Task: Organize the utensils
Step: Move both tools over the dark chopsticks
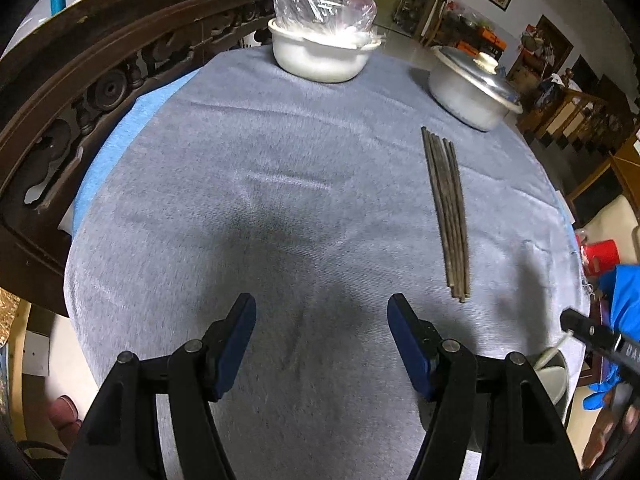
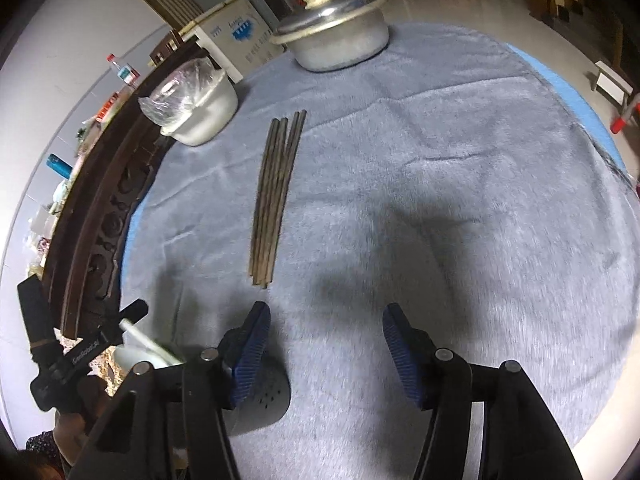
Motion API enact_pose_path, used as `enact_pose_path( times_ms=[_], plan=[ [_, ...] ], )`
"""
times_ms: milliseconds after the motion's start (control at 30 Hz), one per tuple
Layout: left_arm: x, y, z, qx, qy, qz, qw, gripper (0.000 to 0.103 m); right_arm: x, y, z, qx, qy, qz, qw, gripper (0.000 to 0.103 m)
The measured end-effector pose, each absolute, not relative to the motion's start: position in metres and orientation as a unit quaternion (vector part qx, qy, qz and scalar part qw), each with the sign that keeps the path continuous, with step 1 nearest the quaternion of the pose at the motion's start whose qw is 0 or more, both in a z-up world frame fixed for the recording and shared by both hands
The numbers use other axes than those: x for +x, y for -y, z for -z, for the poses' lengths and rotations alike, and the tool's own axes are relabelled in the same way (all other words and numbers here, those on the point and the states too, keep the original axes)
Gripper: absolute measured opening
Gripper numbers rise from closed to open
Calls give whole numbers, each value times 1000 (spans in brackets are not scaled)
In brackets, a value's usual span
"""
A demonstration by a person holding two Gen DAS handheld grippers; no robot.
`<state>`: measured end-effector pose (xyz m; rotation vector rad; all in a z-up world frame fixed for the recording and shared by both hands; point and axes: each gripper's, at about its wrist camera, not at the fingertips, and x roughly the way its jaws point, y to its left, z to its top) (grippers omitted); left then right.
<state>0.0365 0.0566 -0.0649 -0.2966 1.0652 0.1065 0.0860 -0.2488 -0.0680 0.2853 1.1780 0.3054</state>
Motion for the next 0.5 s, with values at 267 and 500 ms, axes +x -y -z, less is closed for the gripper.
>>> enact_pose_path(
  times_ms=[267,500],
  plan=[
    [58,-66,82,-137,-527,-59,837,69,152,227,83,111,-585,-147,790,63],
    [78,-63,93,-129,-541,-56,829,69,217,189,95,75,-606,-141,779,63]
  ],
)
